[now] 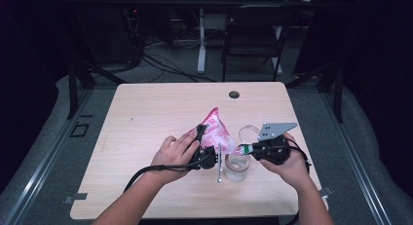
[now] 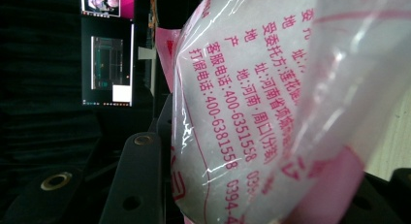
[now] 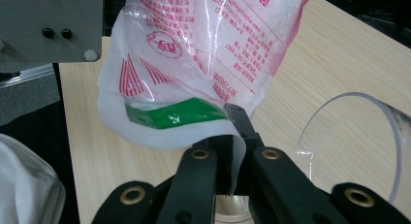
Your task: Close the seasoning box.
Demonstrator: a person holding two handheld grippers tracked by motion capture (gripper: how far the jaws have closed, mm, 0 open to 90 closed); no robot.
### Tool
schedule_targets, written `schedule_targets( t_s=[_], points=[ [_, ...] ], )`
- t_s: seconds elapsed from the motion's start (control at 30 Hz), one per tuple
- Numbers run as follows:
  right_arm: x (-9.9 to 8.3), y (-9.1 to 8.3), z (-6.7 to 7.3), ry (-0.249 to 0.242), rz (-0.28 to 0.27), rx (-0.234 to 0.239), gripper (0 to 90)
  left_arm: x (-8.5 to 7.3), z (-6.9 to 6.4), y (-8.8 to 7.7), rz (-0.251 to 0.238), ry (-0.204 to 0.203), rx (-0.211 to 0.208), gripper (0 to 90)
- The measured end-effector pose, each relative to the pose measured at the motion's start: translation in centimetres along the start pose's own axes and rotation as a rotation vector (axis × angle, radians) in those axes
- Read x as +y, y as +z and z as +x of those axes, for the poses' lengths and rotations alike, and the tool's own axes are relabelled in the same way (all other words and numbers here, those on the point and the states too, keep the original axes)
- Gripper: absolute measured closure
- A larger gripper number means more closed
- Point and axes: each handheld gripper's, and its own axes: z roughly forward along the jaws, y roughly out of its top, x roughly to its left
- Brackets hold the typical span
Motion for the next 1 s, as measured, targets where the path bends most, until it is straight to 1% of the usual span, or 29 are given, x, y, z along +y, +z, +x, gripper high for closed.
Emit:
schedule_targets(
  t_s=[0.13, 0.17, 0.3, 0.43, 0.53, 0.7, 1.0],
  points=[
    [-0.02, -0.01, -0.02, 0.000, 0.000, -0.001, 90.0, 0.03, 0.04, -0.03, 0.002, 0.003, 0.002, 61.3],
    [-0.02, 0.00, -0.02, 0.000, 0.000, -0.001, 90.0, 0.05, 0.08, -0.06, 0.005, 0.010, 0.003, 61.4],
    [-0.03, 0.02, -0.01, 0.000, 0.001, -0.003, 90.0, 0.08, 0.13, -0.12, 0.008, 0.017, 0.007, 61.4],
    [-0.05, -0.01, -0.03, 0.001, 0.002, -0.003, 90.0, 0.12, 0.20, -0.17, 0.002, 0.014, 0.014, 61.4],
    [-0.06, -0.03, -0.04, 0.002, 0.002, -0.003, 90.0, 0.16, 0.25, -0.20, 0.003, 0.012, 0.009, 61.5],
    [-0.10, -0.01, -0.07, 0.001, 0.007, -0.005, 90.0, 0.24, 0.33, -0.28, 0.005, 0.023, 0.015, 61.6],
    [-0.14, 0.05, -0.10, 0.001, 0.010, -0.005, 90.0, 0.26, 0.36, -0.29, 0.000, 0.019, 0.014, 61.7]
  ],
)
